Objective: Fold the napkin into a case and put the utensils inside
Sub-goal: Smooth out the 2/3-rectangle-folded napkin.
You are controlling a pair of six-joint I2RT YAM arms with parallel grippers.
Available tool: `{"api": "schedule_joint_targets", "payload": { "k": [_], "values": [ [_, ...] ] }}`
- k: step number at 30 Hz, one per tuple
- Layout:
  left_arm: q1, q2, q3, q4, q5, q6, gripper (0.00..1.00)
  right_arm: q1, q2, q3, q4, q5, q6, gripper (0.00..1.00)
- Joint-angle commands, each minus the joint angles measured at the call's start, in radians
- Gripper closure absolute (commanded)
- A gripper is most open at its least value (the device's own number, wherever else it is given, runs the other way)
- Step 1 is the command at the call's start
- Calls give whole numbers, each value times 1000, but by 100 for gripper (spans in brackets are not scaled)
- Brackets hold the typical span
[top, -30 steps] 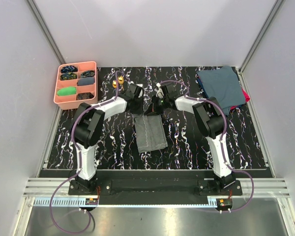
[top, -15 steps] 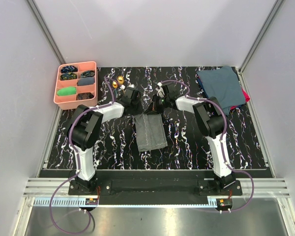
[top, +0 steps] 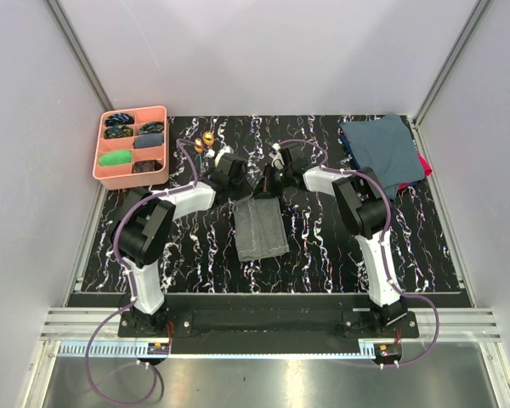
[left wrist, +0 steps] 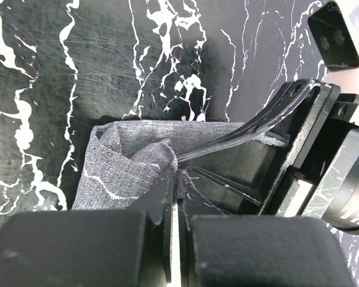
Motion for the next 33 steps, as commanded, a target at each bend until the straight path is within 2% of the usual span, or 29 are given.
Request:
{"api": "schedule_joint_targets", "payload": {
  "k": [1,4,9,12,14,16,17,21,24,28,29,33],
  "values": [
    [0,17,8,77,11,-50,100,-2,17,19,-1,17,-20,100],
    [20,31,-9,92,33,-52,100,-3,29,20,-5,6,-32,100],
    [60,73,37,77,85,9,89,-3,25,32,-11,3,-46,100],
    [73,85,92,29,100,74,78,-3,15,34,-19,11,-52,100],
    [73,76,112,-7,113,101,63,-3,11,37,-21,12,-49,100],
    [74,59,124,-23,119,117,57,-3,14,45,-22,12,-49,100],
    [74,33,126,-29,119,126,50,-3,15,49,-25,9,-47,100],
    [76,-47,124,-63,110,154,36,-3,15,54,-33,8,-52,98],
    [85,-130,94,-96,81,167,33,-5,12,60,-45,12,-58,97],
    [103,-232,20,-132,15,172,39,-5,8,60,-59,17,-66,94],
    [108,-243,-16,-133,10,174,39,-3,6,60,-65,17,-70,85],
    [134,-268,-95,-110,7,190,57,-3,-50,37,-87,60,-93,71]
  ]
}}
